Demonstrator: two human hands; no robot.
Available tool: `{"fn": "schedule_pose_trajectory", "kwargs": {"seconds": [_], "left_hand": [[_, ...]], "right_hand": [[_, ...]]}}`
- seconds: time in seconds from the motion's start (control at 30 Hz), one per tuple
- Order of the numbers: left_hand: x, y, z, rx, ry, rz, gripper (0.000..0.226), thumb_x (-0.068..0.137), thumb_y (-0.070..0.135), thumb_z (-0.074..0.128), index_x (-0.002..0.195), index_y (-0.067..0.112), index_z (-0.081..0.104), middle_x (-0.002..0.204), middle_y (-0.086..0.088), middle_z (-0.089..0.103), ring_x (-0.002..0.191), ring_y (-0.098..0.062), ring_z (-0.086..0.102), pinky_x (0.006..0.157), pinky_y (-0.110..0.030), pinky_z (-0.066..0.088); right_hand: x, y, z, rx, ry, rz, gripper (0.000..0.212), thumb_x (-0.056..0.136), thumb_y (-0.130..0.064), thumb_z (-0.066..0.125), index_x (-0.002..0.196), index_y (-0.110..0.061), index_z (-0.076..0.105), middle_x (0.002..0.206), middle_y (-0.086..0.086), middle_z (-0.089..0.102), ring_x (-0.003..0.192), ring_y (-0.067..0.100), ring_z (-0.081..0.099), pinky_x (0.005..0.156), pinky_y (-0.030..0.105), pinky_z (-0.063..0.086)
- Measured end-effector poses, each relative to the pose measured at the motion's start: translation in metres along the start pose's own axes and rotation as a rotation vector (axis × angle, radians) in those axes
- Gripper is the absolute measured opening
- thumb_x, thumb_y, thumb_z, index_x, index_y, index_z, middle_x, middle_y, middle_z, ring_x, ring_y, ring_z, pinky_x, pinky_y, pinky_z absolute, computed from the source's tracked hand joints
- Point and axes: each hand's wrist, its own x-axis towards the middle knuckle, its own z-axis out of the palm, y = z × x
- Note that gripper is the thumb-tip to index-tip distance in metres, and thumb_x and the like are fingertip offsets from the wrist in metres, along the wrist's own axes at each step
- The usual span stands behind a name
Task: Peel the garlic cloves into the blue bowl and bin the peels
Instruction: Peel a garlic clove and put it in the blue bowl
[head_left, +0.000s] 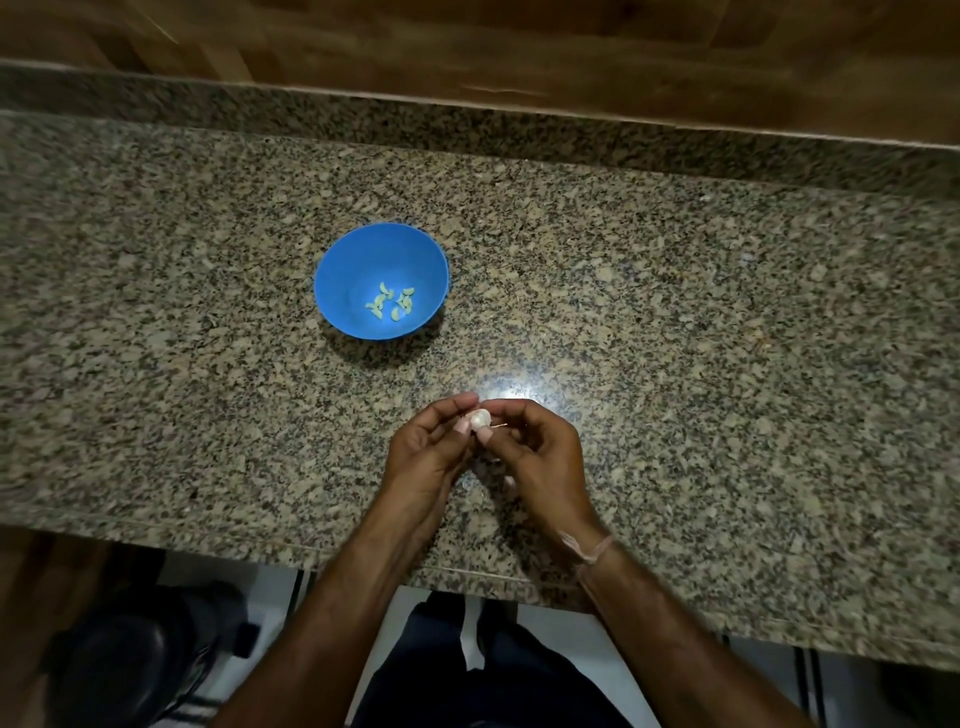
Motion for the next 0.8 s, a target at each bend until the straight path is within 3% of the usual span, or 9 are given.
{"fn": "schedule_pose_trajectory", "kwargs": {"seconds": [0.13,0.27,0.5,0.67,0.73,0.8], "left_hand": [[-0.008,0.003,0.005,0.026,-0.011,0.057,0.029,0.089,0.006,0.068,0.118,0.002,0.069,0.113,-0.021,0.075,0.107,-0.027,0.073,0.090,-0.031,0.060],[-0.009,0.002,0.005,0.119,0.060,0.103,0.023,0.093,0.000,0.068,0.115,0.003,0.072,0.114,-0.019,0.075,0.111,-0.032,0.071,0.091,-0.033,0.059],[-0.017,-0.005,0.015,0.181,0.139,0.154,0.016,0.093,0.000,0.069,0.107,0.003,0.073,0.106,-0.016,0.077,0.103,-0.026,0.074,0.082,-0.028,0.059],[-0.014,-0.015,0.010,0.280,0.226,0.136,0.014,0.095,-0.003,0.066,0.103,0.005,0.075,0.097,-0.014,0.079,0.091,-0.024,0.075,0.075,-0.029,0.060],[-0.007,-0.015,0.007,0.378,0.263,0.138,0.015,0.096,-0.001,0.066,0.102,0.010,0.076,0.094,-0.010,0.079,0.089,-0.025,0.075,0.074,-0.029,0.061],[0.002,-0.009,0.003,0.612,0.309,0.242,0.014,0.094,0.002,0.069,0.099,0.013,0.077,0.091,-0.002,0.078,0.083,-0.015,0.074,0.069,-0.018,0.057]], "right_hand": [[-0.001,-0.008,-0.004,0.000,-0.028,-0.035,0.020,0.090,-0.004,0.078,0.109,-0.007,0.076,0.103,0.010,0.078,0.098,0.037,0.072,0.088,0.040,0.062],[-0.003,-0.013,-0.006,0.010,-0.054,-0.024,0.017,0.092,-0.006,0.077,0.109,-0.004,0.076,0.102,0.012,0.079,0.097,0.033,0.076,0.088,0.045,0.063],[-0.004,-0.016,-0.006,-0.046,-0.012,-0.029,0.009,0.090,-0.002,0.078,0.099,-0.003,0.078,0.090,0.008,0.080,0.086,0.027,0.077,0.075,0.029,0.062],[0.006,-0.001,-0.004,-0.038,-0.009,0.169,0.004,0.094,-0.001,0.072,0.097,0.001,0.074,0.087,0.015,0.078,0.077,0.026,0.073,0.075,0.037,0.062],[0.008,0.003,-0.007,-0.041,0.019,0.217,0.004,0.098,-0.001,0.067,0.098,0.001,0.070,0.085,0.021,0.075,0.073,0.025,0.069,0.071,0.038,0.059],[0.009,0.011,-0.015,-0.191,0.041,0.145,0.002,0.097,-0.003,0.069,0.096,-0.004,0.070,0.084,0.020,0.075,0.071,0.023,0.071,0.067,0.032,0.060]]}}
